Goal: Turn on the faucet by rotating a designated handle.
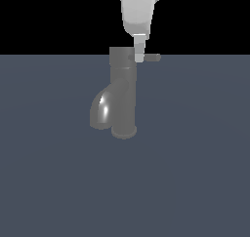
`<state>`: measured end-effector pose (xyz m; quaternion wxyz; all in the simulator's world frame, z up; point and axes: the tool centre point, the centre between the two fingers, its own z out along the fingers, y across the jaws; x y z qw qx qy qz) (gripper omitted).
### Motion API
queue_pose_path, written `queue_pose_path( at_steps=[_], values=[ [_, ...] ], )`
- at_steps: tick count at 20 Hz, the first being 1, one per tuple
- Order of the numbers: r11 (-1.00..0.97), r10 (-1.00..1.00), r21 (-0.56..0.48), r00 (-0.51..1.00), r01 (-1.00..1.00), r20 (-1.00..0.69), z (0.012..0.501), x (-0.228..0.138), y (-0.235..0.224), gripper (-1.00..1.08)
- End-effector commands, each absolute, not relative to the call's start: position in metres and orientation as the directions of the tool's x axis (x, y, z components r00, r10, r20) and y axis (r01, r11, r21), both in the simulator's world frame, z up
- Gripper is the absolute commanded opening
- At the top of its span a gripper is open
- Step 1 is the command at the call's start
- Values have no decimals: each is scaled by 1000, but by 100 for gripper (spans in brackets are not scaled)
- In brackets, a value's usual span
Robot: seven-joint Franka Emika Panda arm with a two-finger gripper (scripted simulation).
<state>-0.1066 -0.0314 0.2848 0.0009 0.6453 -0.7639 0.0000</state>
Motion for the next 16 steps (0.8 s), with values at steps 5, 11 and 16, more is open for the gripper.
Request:
queue_pose_path(
  at_steps=[5, 11, 16],
  values=[
    [184, -983, -2, -184, -983, 1, 285, -92, -57, -100],
    [188, -982, -1, -188, -982, 1, 285, -80, -75, -100],
    [192, -981, -1, -192, -981, 1, 285, -71, -88, -100]
  ],
)
